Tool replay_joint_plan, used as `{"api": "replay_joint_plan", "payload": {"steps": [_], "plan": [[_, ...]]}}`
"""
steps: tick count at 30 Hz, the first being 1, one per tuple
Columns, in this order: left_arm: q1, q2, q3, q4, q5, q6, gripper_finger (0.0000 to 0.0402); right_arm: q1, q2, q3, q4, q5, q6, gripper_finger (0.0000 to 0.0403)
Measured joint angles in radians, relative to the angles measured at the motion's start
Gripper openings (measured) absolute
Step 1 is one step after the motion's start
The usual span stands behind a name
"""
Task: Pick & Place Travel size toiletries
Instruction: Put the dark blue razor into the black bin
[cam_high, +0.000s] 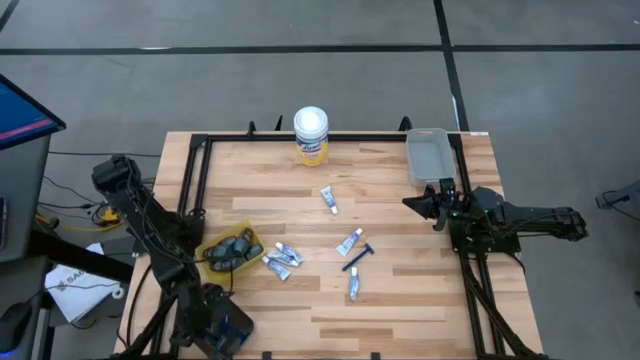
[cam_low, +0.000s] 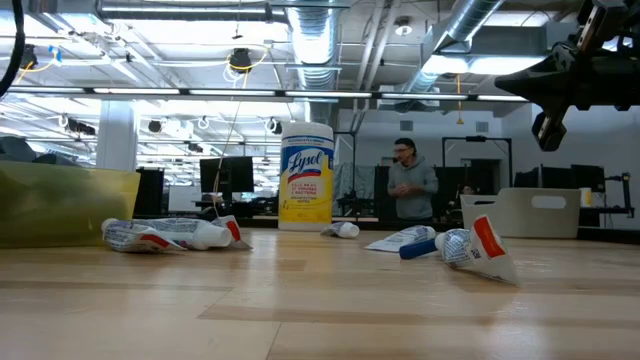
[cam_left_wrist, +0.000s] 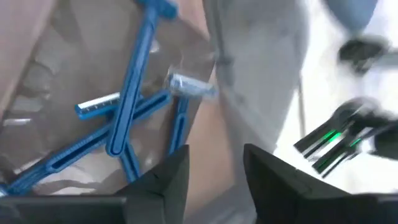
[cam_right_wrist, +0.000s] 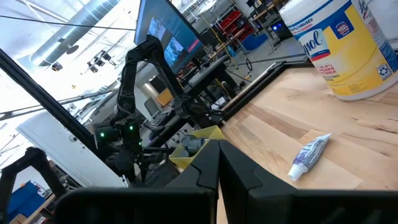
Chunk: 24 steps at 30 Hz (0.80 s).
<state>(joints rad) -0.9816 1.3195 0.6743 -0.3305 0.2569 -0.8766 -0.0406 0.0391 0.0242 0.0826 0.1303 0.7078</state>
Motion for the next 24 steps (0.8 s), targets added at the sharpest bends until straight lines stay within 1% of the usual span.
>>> {"api": "replay_joint_plan", "payload": {"steps": [4, 7, 10, 13, 14, 16, 18, 20, 22, 24], "plan": [[0.064, -0.078, 0.000, 0.026, -0.006, -0.162, 0.0166, 0.000, 0.000, 0.000, 0.000, 0.000, 0.000, 0.0000], [0.123, -0.149, 0.000, 0.118, -0.060, -0.229, 0.0167, 0.000, 0.000, 0.000, 0.000, 0.000, 0.000, 0.0000], [0.186, -0.209, 0.000, 0.238, -0.199, -0.228, 0.0161, 0.000, 0.000, 0.000, 0.000, 0.000, 0.000, 0.0000], [0.261, -0.248, 0.000, 0.359, -0.394, -0.207, 0.0151, 0.000, 0.000, 0.000, 0.000, 0.000, 0.000, 0.0000], [0.290, -0.254, 0.000, 0.410, -0.462, -0.181, 0.0148, 0.000, 0.000, 0.000, 0.000, 0.000, 0.000, 0.0000], [0.351, -0.258, 0.000, 0.545, -0.591, -0.081, 0.0144, 0.000, 0.000, 0.000, 0.000, 0.000, 0.000, 0.0000], [0.420, -0.252, 0.001, 0.704, -0.667, 0.077, 0.0141, 0.000, 0.000, 0.000, 0.000, 0.000, 0.000, 0.0000], [0.489, -0.230, 0.002, 0.843, -0.697, 0.247, 0.0141, 0.000, 0.000, 0.000, 0.000, 0.000, 0.000, 0.0000], [0.552, -0.199, 0.003, 0.956, -0.704, 0.375, 0.0143, 0.000, 0.000, 0.000, 0.000, 0.000, 0.000, 0.0000], [0.615, -0.156, 0.024, 0.986, -0.704, 0.454, 0.0145, 0.000, 0.000, 0.000, 0.000, 0.000, 0.000, 0.0000]]}}
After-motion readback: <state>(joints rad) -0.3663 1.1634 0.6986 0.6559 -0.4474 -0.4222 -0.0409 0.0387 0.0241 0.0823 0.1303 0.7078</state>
